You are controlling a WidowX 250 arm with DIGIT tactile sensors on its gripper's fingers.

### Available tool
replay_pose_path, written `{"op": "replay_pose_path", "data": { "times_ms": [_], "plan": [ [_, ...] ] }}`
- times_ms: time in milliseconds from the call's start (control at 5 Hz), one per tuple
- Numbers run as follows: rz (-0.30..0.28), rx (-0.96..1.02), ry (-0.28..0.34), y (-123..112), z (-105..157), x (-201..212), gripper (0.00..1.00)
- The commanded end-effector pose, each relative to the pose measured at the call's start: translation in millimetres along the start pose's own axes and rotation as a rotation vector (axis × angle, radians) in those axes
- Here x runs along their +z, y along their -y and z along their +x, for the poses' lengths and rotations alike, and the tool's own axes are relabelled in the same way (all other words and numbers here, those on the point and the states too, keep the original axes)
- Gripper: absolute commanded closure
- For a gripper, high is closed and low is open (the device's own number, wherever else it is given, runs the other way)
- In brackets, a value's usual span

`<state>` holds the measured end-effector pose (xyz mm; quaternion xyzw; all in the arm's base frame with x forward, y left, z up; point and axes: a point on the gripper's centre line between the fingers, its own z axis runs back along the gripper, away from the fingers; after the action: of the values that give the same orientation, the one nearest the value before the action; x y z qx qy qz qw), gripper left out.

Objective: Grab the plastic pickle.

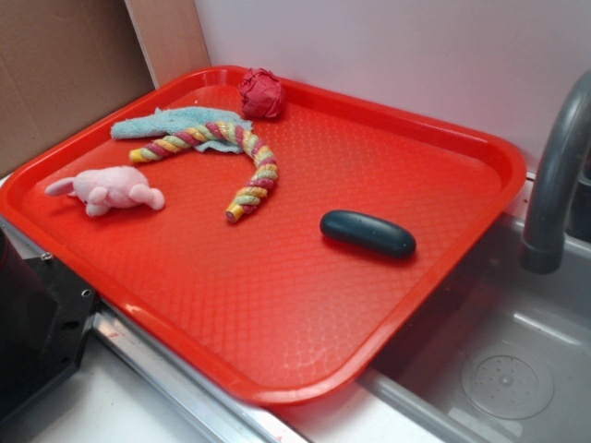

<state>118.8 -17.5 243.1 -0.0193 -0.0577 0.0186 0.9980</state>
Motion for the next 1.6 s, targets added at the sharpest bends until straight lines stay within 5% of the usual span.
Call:
{"op": "replay_pose_path", "data": {
  "times_ms": [0, 200, 600, 1000, 1200, 1400],
  "plan": [
    [0.0, 0.0, 0.0, 0.0, 0.0, 0.0, 0.0],
    [0.023, -0.255, 0.039, 49.8, 33.9, -46.2, 0.0],
    [-0.064, -0.714, 0.097, 129.1, 73.9, -130.2, 0.0],
    [-0.097, -0.907, -0.032, 134.4, 70.2, -206.4, 0.0],
    [-0.042, -0.926, -0.079, 131.6, 62.7, -232.3, 0.0],
    [-0.053, -0.953, -0.092, 129.2, 61.5, -249.0, 0.0]
  ]
}}
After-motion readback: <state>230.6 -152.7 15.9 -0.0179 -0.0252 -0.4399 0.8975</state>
